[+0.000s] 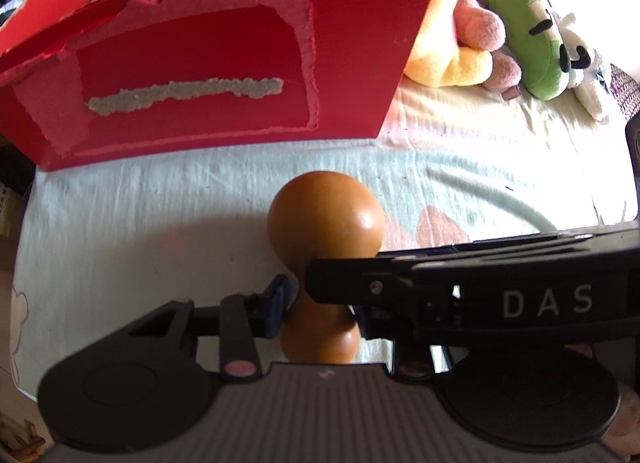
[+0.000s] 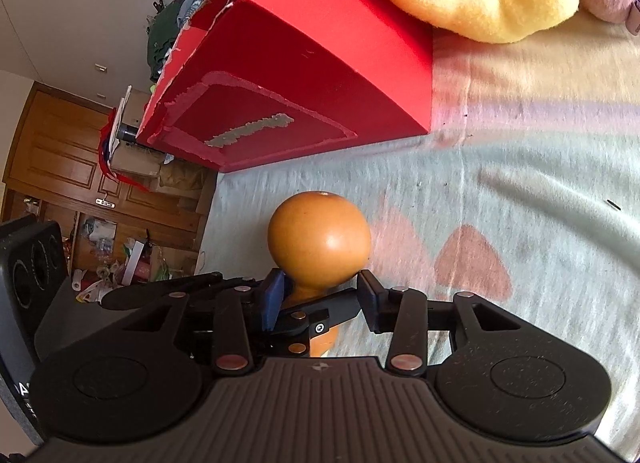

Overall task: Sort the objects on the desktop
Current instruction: 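Lift the wooden gourd toy and carry it over the red bin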

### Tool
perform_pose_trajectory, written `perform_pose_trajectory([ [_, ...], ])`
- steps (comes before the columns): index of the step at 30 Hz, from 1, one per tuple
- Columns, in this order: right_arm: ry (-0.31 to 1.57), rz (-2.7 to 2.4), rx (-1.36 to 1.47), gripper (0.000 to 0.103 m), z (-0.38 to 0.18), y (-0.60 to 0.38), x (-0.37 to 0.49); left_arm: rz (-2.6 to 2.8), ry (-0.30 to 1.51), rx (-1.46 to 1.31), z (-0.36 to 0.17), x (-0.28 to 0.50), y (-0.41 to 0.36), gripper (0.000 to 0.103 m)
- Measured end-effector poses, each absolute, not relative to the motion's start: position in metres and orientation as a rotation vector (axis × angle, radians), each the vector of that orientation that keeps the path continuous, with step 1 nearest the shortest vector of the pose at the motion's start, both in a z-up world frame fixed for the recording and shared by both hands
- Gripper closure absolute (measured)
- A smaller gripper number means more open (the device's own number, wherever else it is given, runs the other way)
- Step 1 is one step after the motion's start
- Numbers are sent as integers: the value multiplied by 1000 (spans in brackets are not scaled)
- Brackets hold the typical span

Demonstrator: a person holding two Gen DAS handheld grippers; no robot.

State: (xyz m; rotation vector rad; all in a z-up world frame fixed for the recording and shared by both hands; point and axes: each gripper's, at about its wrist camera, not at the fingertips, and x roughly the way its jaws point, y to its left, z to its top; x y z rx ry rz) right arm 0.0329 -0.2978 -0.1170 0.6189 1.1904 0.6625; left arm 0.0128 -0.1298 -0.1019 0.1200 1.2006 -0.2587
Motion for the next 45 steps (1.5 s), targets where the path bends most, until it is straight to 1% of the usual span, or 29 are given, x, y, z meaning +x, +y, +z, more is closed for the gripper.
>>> perform_pose_trajectory([
  [11, 1144, 564, 664, 61, -110, -334, 26, -344, 1173, 246, -93, 18, -168, 77],
  [23, 985, 435, 751, 60, -81, -395, 5, -502, 1083, 380, -60, 16, -233, 77],
  [30, 858, 404, 752, 60, -43, -411, 5, -565, 976, 446, -21, 16, -261, 77],
  [35, 763, 410, 720, 60, -3, -411, 16, -588, 886, 455, 16, 27, -268, 77],
  [40, 695, 450, 643, 60, 42, -386, 46, -584, 779, 460, 61, 44, -255, 77],
  [45, 668, 515, 556, 60, 77, -340, 84, -547, 715, 435, 100, 75, -218, 77],
])
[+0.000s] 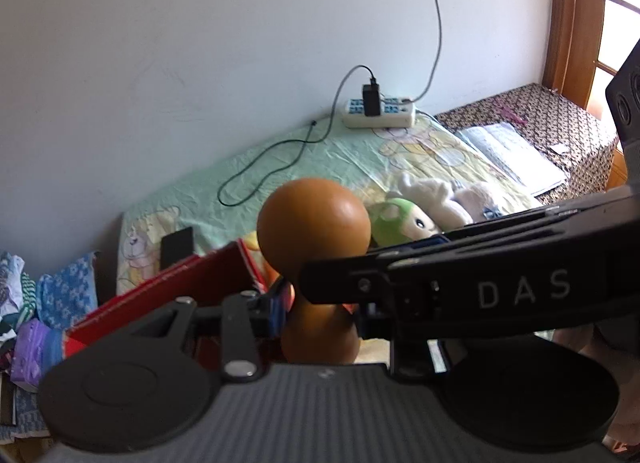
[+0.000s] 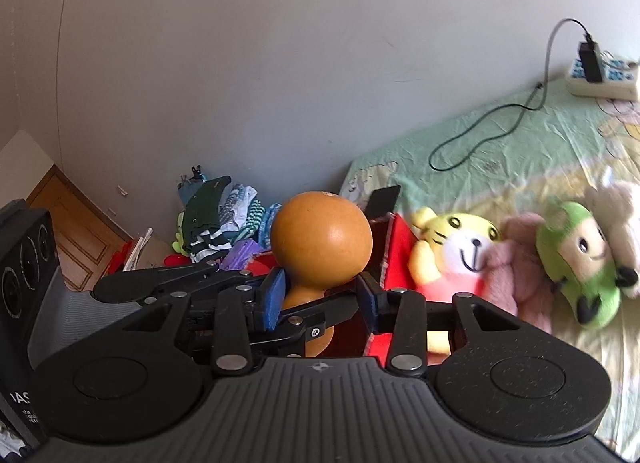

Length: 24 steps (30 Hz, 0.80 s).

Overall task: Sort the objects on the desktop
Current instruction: 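Lift the wooden gourd toy and carry it over the red bin, then lower the wooden gourd toy into the bin beside the tape roll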

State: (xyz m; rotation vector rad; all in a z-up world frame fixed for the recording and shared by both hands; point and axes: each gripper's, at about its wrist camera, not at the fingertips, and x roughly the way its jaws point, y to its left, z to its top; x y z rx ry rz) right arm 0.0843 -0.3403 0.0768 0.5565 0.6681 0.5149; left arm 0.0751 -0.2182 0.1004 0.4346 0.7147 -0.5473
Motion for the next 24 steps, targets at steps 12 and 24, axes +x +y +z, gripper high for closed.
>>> perform_pose_trajectory([
  [12, 921, 601, 434, 61, 28, -231, 176, -435, 836, 306, 68, 156, -109, 77],
  [24, 1145, 572, 373, 62, -34, -204, 216, -451, 1091, 235, -24, 206, -87, 76],
])
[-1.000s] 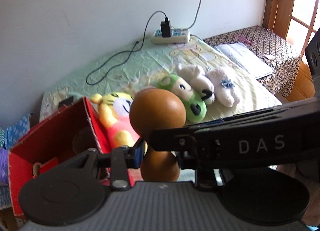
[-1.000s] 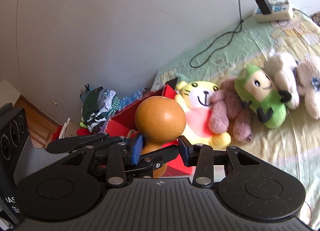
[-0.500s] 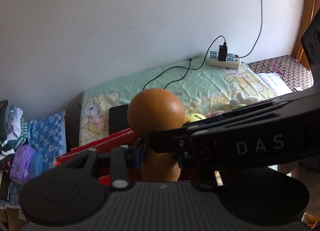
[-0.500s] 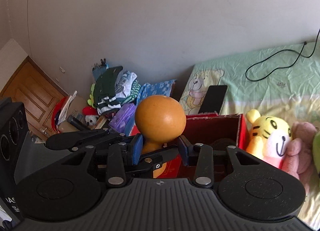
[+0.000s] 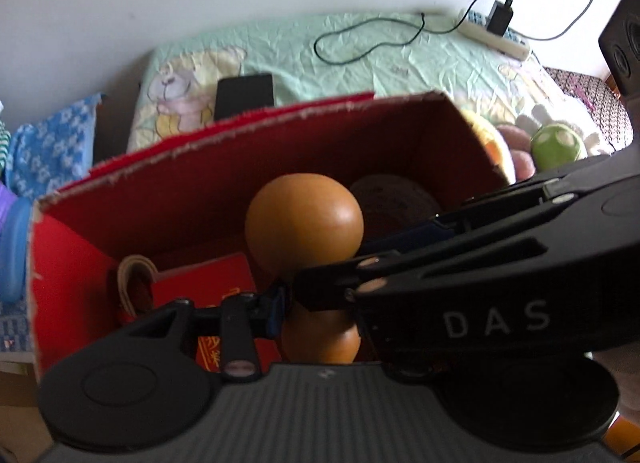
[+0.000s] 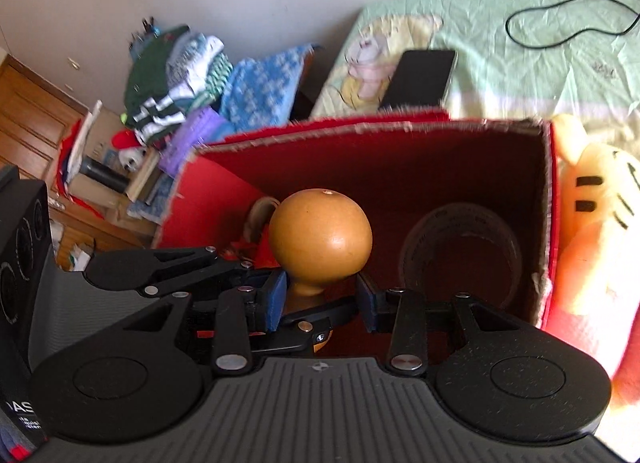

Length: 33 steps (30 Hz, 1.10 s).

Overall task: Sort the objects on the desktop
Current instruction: 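Lower the wooden gourd toy into the bin beside the tape roll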

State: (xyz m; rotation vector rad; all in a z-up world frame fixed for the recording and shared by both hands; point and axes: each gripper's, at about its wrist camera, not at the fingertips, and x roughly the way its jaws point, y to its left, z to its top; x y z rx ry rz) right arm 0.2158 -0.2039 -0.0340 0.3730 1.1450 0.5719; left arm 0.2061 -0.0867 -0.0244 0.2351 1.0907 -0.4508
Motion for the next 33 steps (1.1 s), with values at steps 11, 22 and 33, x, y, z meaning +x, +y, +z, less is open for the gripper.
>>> perform_pose_trajectory([
  [11, 1210, 522, 322, 69, -49, -191, 225, -481, 1195, 280, -53, 224, -84, 74],
  [22, 1270, 416, 248, 73, -58, -182, 234, -526, 1342, 226, -70, 242, -83, 72],
  [33, 1319, 384, 169, 77, -55, -174, 240, -558, 1351, 192, -71, 241, -81, 70],
])
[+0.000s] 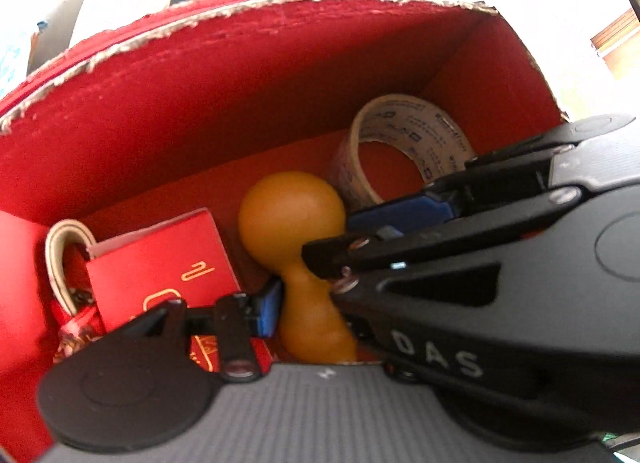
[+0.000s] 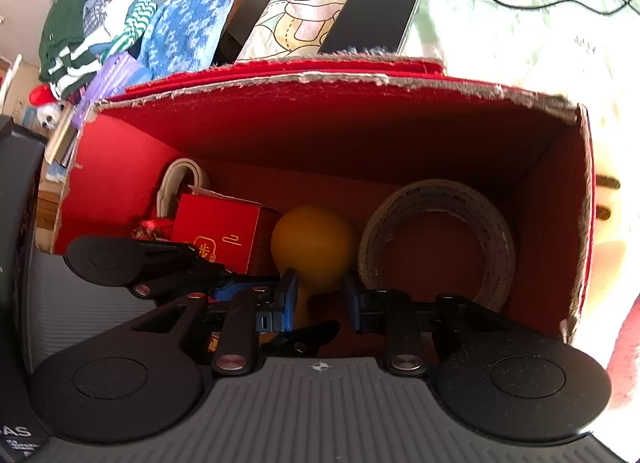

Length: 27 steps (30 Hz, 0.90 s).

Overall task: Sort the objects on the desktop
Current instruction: 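Lower the wooden gourd toy into the bin beside the tape roll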

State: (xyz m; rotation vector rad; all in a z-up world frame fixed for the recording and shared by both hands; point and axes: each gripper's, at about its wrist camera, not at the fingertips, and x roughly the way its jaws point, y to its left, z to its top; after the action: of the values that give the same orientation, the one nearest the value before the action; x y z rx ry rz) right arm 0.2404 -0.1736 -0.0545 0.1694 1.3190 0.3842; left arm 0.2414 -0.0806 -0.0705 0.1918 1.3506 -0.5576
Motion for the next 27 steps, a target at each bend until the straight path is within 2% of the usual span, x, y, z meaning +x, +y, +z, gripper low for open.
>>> perform_pose_trajectory([
  [16, 1266, 396, 191, 76, -60, -174, 235, -494, 1315, 256, -70, 233, -83, 69],
  [27, 1219, 373, 154, 82, -59, -171, 231, -472, 1318, 257, -75, 234, -86, 59],
])
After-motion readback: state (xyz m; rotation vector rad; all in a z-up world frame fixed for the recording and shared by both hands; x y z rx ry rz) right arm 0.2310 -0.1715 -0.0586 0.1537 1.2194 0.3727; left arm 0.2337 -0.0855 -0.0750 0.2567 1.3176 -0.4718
